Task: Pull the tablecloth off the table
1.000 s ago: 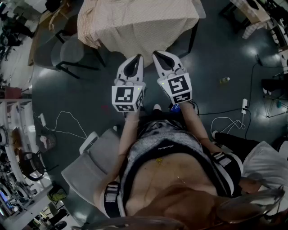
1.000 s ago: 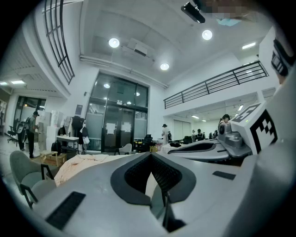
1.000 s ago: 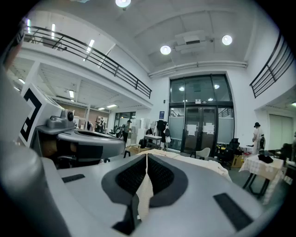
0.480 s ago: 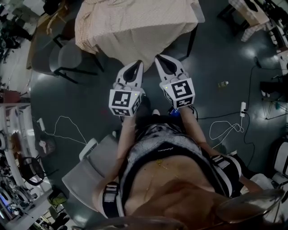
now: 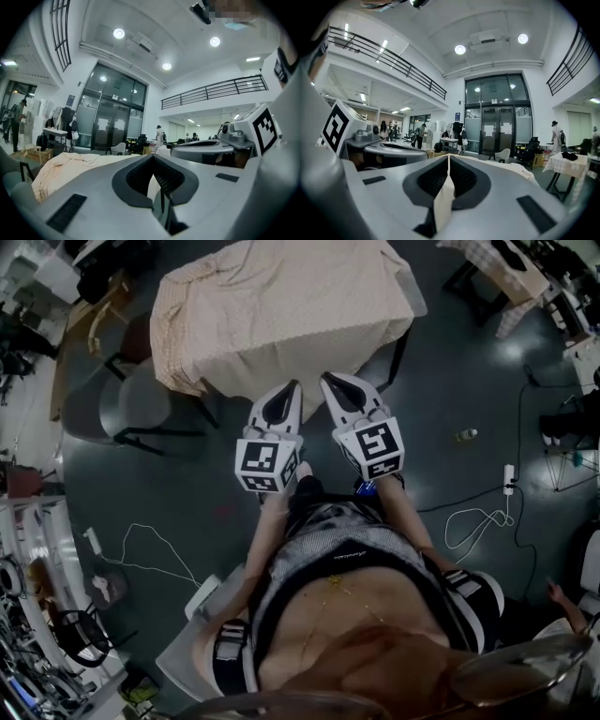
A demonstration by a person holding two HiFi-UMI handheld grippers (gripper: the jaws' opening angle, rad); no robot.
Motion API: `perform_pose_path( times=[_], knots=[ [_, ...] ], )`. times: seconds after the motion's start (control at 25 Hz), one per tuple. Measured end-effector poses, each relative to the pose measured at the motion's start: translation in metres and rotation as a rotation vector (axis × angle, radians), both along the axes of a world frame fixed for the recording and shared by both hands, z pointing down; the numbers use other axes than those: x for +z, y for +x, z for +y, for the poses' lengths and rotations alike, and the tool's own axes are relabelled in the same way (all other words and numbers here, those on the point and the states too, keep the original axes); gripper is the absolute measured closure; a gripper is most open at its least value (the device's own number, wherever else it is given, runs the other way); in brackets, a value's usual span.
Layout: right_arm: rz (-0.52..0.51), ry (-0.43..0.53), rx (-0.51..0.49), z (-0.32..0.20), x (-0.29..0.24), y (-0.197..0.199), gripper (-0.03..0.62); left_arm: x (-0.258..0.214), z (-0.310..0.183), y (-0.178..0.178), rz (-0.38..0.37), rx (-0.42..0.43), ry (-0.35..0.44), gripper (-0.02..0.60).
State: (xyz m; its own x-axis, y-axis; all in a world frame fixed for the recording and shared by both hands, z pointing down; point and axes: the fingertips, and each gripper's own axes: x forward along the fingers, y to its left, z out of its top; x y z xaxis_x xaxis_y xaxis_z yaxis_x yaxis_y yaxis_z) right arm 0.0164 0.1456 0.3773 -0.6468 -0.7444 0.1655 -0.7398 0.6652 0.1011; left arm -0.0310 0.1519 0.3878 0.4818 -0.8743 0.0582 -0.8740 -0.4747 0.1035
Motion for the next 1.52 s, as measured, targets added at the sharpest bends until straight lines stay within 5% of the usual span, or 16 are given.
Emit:
perform_pose_path(
  times=[0.4, 1.0, 1.52],
  knots=[
    [-0.006, -0.016, 0.043, -0.064, 0.009, -0.034, 0.528, 0.007, -0.067, -0.034, 0.000, 0.052, -0.014, 0.575],
    [-0.001, -0.029, 0.062, -0.106, 0.012, -0.063, 0.528, 0.014, -0.104, -0.063, -0.013, 0.069, -0.021, 0.575],
    [0.000, -0.027, -0.002, -0.196, 0.006, -0.077, 0.528, 0.007, -0.192, -0.078, -0.006, 0.004, -0.033, 0.575]
  ],
)
